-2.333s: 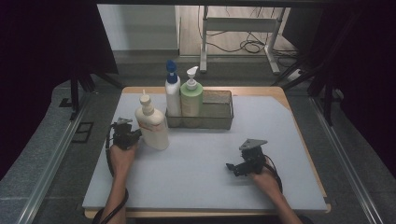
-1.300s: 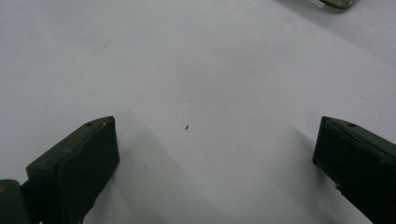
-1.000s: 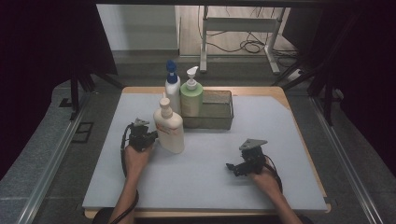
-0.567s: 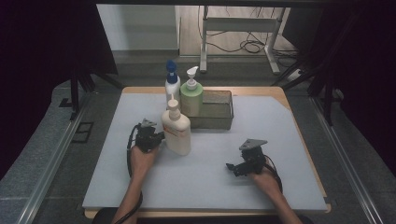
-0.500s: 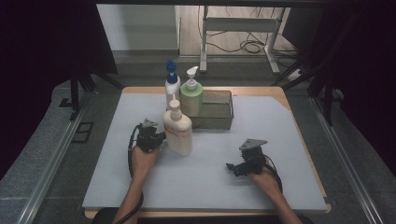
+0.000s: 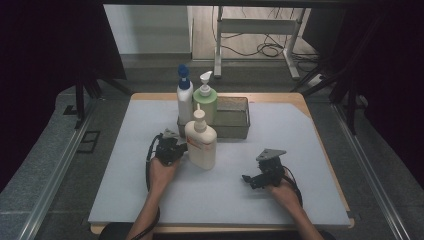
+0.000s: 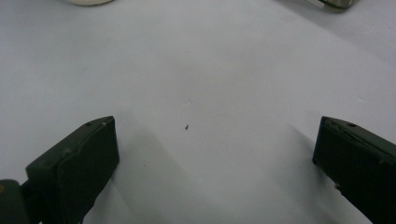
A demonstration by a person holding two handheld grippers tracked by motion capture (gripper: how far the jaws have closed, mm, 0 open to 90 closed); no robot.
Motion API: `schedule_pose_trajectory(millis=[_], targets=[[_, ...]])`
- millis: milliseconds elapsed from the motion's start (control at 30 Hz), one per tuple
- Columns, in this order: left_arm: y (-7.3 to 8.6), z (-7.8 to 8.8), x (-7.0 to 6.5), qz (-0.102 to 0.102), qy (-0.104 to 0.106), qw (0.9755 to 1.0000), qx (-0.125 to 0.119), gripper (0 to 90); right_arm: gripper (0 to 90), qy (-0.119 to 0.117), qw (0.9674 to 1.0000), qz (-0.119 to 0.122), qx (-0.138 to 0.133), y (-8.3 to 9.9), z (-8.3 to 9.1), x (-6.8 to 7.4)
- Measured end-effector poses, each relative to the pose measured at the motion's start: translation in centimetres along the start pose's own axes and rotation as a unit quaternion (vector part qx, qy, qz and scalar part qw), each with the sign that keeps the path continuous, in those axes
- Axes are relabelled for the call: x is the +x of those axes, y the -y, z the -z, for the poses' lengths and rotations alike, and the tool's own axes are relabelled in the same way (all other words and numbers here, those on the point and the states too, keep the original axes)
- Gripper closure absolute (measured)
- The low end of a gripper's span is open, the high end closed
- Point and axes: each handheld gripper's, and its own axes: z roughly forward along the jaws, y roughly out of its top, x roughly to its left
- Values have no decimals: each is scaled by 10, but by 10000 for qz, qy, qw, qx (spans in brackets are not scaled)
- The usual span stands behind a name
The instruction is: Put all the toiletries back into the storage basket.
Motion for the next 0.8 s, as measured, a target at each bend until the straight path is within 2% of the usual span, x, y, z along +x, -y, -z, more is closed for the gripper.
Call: schedule_pose_trajectory(millis=[800], targets=[[-8,-13,-33,-233,342,9991,50,893,0,-15,10000,-6,-1,0,0,0]])
